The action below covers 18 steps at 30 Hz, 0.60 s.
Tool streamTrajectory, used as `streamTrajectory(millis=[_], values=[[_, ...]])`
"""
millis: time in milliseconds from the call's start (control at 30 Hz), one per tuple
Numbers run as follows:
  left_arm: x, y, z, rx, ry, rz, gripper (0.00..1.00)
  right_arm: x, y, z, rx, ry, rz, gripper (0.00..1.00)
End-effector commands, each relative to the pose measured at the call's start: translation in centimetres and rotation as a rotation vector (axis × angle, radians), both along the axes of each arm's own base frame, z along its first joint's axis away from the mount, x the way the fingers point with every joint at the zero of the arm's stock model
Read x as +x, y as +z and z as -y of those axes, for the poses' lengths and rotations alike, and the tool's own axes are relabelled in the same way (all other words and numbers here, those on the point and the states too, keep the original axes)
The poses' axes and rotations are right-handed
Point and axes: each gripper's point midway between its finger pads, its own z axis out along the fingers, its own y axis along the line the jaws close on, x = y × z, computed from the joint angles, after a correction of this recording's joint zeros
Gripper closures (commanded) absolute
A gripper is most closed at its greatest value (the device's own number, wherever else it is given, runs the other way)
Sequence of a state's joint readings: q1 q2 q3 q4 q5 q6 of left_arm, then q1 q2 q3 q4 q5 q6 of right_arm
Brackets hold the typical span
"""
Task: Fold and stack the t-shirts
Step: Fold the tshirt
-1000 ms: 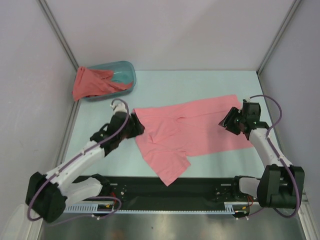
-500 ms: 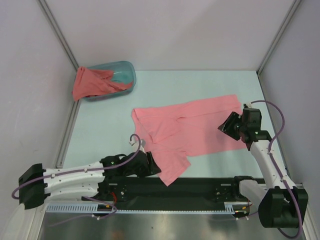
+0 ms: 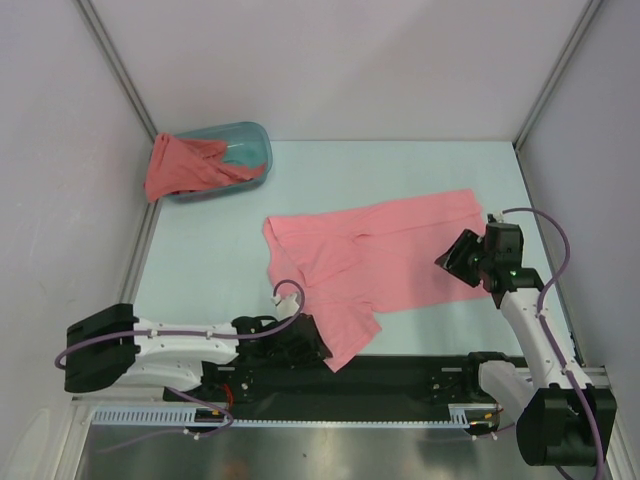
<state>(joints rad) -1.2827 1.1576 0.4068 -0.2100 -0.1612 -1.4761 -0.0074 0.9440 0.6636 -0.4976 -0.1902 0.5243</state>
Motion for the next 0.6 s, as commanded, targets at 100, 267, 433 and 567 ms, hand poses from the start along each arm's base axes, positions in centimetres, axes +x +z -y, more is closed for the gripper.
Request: streamTrajectory(millis=[100,267,433,567], values=[[0.0,0.9,2.8,-0.099,0.006,-0.020,0.56,0.4,0.1,-0.1,0.008,-0.007,0.015,0.47],[-0.1,0.2,3.4,-0.100,-0.003,-0.030,0.65,0.6,-0.2,0.7,-0.007,-0.070,0.008,0.47],[0.2,0.8,3.7,-0.115,-0.030,0.006,0.94,0.8,-1.0,3.9,-0.026,-0.234,-0.023,0.42],[0.8,2.0,3.2,-0.109,-0.042,0.062,1.00,0.5,-2.7,9.6,-0.089,-0.496,-0.083,0.39]])
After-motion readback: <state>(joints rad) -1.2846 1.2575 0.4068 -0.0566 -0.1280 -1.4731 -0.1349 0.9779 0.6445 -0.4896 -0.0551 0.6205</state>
